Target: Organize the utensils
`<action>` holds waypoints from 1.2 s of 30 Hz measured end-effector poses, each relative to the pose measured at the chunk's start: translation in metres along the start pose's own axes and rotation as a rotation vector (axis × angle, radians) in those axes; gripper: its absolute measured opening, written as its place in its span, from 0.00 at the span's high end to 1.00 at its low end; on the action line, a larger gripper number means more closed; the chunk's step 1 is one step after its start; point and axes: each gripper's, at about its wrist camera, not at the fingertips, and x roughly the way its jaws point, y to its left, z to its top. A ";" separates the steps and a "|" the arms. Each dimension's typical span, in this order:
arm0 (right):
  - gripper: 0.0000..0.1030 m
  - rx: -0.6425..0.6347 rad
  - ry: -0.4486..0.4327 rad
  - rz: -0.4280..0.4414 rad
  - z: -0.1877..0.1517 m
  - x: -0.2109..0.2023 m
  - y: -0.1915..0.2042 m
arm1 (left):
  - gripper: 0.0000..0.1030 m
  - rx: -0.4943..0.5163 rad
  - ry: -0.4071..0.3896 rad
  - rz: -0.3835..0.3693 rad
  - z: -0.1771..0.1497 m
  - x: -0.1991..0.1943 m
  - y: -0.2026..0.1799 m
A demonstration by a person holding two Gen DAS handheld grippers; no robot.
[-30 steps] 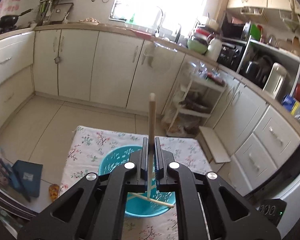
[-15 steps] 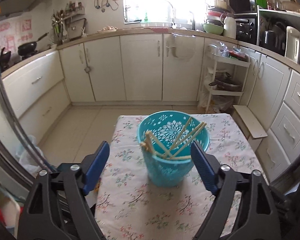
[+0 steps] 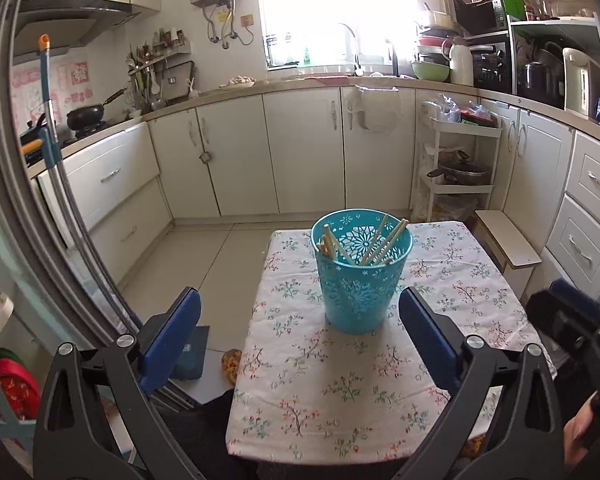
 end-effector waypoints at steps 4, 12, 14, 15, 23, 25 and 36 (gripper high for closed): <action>0.08 -0.029 -0.001 -0.019 0.005 -0.023 0.016 | 0.07 -0.015 0.059 -0.117 -0.007 -0.025 0.006; 0.07 -0.017 0.036 -0.051 -0.011 -0.070 0.029 | 0.07 -0.101 0.096 -0.131 -0.031 -0.073 0.023; 0.07 -0.026 0.033 -0.054 -0.018 -0.083 0.034 | 0.07 -0.093 0.092 -0.112 -0.041 -0.082 0.021; 0.07 -0.028 0.031 -0.056 -0.024 -0.090 0.036 | 0.07 -0.083 0.091 -0.091 -0.046 -0.087 0.019; 0.07 -0.057 0.016 -0.094 -0.063 -0.125 0.048 | 0.07 -0.015 0.080 -0.009 -0.083 -0.127 0.003; 0.07 -0.083 0.010 -0.098 -0.067 -0.131 0.053 | 0.07 0.001 0.073 0.000 -0.090 -0.137 0.002; 0.07 -0.133 -0.027 -0.070 -0.076 -0.150 0.066 | 0.07 -0.017 0.048 0.005 -0.104 -0.166 0.008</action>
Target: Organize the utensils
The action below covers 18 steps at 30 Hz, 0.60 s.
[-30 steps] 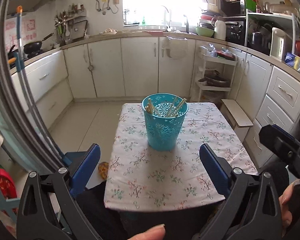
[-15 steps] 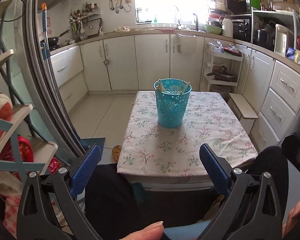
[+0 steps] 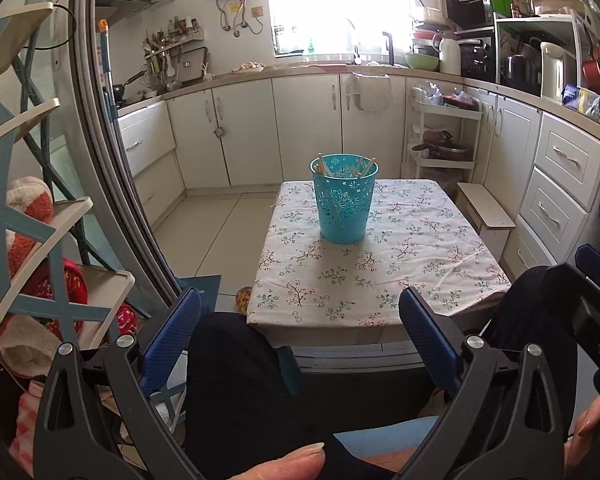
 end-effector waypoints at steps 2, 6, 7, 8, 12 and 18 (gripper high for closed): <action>0.07 0.000 -0.004 0.000 -0.001 -0.002 0.001 | 0.07 -0.002 -0.006 0.002 -0.001 -0.003 0.000; 0.07 -0.006 0.000 0.004 -0.003 -0.003 0.003 | 0.07 0.003 -0.003 0.021 -0.002 -0.005 0.001; 0.07 -0.009 0.002 0.005 -0.003 -0.003 0.004 | 0.07 0.002 -0.002 0.023 -0.003 -0.005 0.002; 0.07 -0.011 0.005 0.006 -0.004 -0.003 0.004 | 0.07 0.000 -0.001 0.025 -0.004 -0.005 0.003; 0.07 -0.015 0.015 0.006 -0.005 -0.002 0.007 | 0.07 -0.012 -0.003 0.031 -0.004 -0.007 0.006; 0.07 -0.021 0.018 0.004 -0.005 -0.001 0.010 | 0.07 -0.018 -0.005 0.028 -0.005 -0.006 0.010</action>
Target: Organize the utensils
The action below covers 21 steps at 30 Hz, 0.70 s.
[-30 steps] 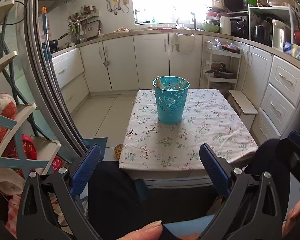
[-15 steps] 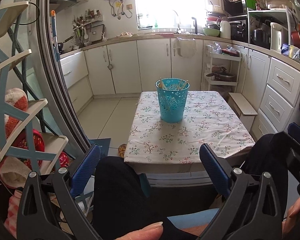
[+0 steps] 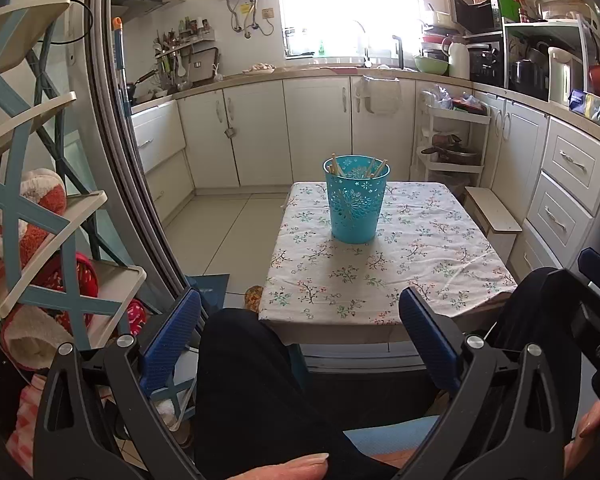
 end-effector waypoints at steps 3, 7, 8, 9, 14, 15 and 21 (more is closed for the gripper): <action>0.07 -0.002 0.001 -0.001 0.000 0.000 0.002 | 0.07 0.000 0.000 0.001 0.000 0.000 0.000; 0.07 -0.007 0.003 -0.003 -0.002 0.000 0.003 | 0.07 -0.007 -0.002 0.000 -0.001 -0.001 -0.001; 0.07 -0.009 0.003 -0.002 -0.002 0.000 0.003 | 0.07 -0.008 -0.003 -0.001 -0.001 -0.001 0.000; 0.07 -0.011 0.004 -0.003 -0.002 -0.001 0.003 | 0.07 -0.010 -0.004 -0.001 -0.002 -0.002 0.000; 0.07 -0.015 0.003 -0.006 -0.002 -0.002 0.003 | 0.07 -0.015 -0.007 -0.007 -0.003 -0.004 0.000; 0.07 -0.015 0.003 -0.006 -0.002 -0.001 0.003 | 0.07 -0.016 -0.007 -0.007 -0.003 -0.004 0.000; 0.07 -0.019 0.007 -0.007 -0.002 -0.003 0.000 | 0.07 -0.019 -0.074 0.014 -0.005 -0.013 0.000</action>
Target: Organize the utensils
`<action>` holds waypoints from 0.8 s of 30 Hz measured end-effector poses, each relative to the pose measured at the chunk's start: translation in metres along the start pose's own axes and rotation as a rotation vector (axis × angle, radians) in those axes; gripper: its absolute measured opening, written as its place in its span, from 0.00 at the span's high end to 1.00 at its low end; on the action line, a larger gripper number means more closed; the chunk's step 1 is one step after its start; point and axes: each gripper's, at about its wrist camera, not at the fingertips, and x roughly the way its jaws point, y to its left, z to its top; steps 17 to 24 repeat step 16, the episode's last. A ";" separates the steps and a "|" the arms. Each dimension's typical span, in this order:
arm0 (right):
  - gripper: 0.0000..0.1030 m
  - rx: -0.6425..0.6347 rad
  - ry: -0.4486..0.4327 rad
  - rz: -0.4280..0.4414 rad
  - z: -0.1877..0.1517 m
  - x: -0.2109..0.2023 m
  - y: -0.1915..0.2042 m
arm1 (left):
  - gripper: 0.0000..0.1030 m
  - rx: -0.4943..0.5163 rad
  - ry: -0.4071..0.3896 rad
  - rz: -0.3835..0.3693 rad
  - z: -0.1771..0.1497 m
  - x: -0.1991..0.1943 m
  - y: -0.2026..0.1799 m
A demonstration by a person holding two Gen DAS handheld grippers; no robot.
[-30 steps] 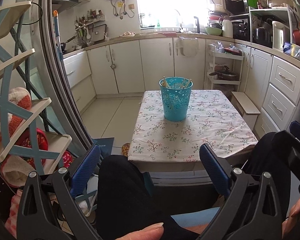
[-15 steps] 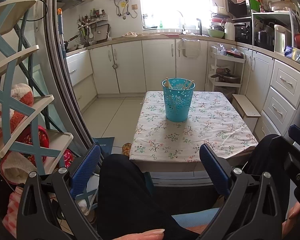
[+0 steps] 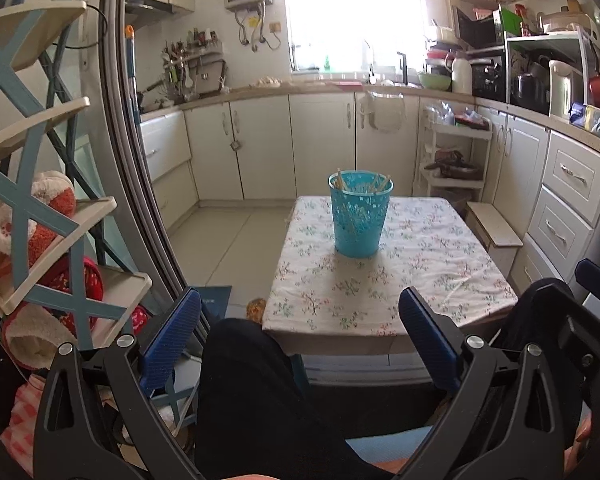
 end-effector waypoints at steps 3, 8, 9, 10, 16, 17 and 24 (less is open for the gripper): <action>0.07 0.003 -0.002 0.004 0.001 -0.002 -0.004 | 0.07 0.003 -0.021 0.009 -0.001 -0.004 -0.003; 0.07 0.010 -0.010 0.006 0.003 -0.005 -0.011 | 0.07 0.007 0.019 -0.009 -0.003 0.002 -0.009; 0.07 0.014 -0.012 0.006 0.003 -0.006 -0.013 | 0.07 0.007 0.035 -0.019 -0.003 0.004 -0.011; 0.07 0.017 -0.012 0.007 0.002 -0.006 -0.014 | 0.07 0.005 0.046 -0.020 -0.003 0.006 -0.011; 0.07 0.041 -0.022 0.006 0.004 -0.008 -0.026 | 0.07 -0.002 0.075 -0.035 -0.003 0.013 -0.015; 0.07 0.041 -0.022 0.006 0.004 -0.008 -0.026 | 0.07 -0.002 0.075 -0.035 -0.003 0.013 -0.015; 0.07 0.041 -0.022 0.006 0.004 -0.008 -0.026 | 0.07 -0.002 0.075 -0.035 -0.003 0.013 -0.015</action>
